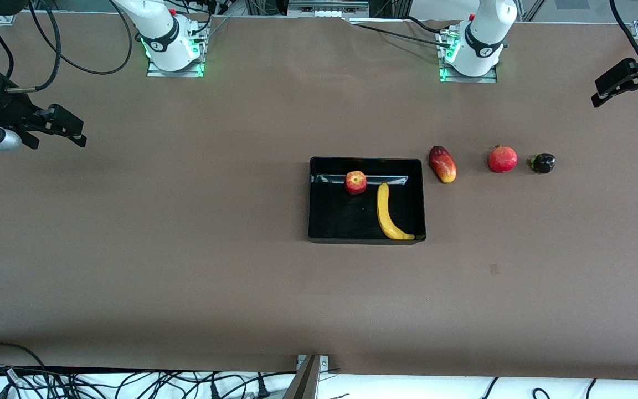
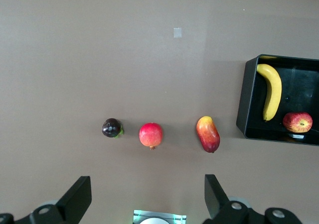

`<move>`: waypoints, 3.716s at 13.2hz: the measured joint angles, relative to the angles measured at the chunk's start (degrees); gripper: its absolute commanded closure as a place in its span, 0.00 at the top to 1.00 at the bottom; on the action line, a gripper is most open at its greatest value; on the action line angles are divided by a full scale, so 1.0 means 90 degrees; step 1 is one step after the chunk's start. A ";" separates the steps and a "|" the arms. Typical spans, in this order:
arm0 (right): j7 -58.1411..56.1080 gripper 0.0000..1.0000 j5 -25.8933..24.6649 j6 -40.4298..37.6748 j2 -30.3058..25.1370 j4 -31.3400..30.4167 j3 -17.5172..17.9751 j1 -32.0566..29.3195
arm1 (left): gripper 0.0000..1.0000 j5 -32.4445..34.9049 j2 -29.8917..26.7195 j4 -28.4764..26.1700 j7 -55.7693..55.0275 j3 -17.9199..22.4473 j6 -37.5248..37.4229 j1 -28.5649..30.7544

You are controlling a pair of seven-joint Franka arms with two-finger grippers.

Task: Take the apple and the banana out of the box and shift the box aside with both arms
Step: 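Reach the left gripper down to the red apple in the black tray, then close the left gripper on the red apple inside the tray, then lift the apple out and lower it beside the tray with the left gripper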

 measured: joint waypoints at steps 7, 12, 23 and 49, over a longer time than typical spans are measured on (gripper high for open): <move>0.0000 1.00 0.0000 0.0020 0.0001 0.0001 0.0000 0.0000 | 1.00 -0.0286 0.0343 -0.0086 -0.1238 -0.0132 0.0320 -0.0043; 0.0000 1.00 0.0000 0.0034 0.0016 0.0012 0.0001 -0.0001 | 1.00 -0.0077 0.2424 -0.0226 -0.5605 -0.0613 0.2203 -0.1549; 0.0000 1.00 0.0000 0.0037 0.0021 0.0016 0.0001 -0.0002 | 1.00 -0.0644 0.4529 -0.0151 -0.7577 -0.0642 0.4524 -0.3263; 0.0000 1.00 0.0000 0.0037 0.0026 0.0016 0.0003 -0.0002 | 0.00 -0.0464 0.4154 -0.0523 -0.6675 -0.1328 0.3836 -0.2652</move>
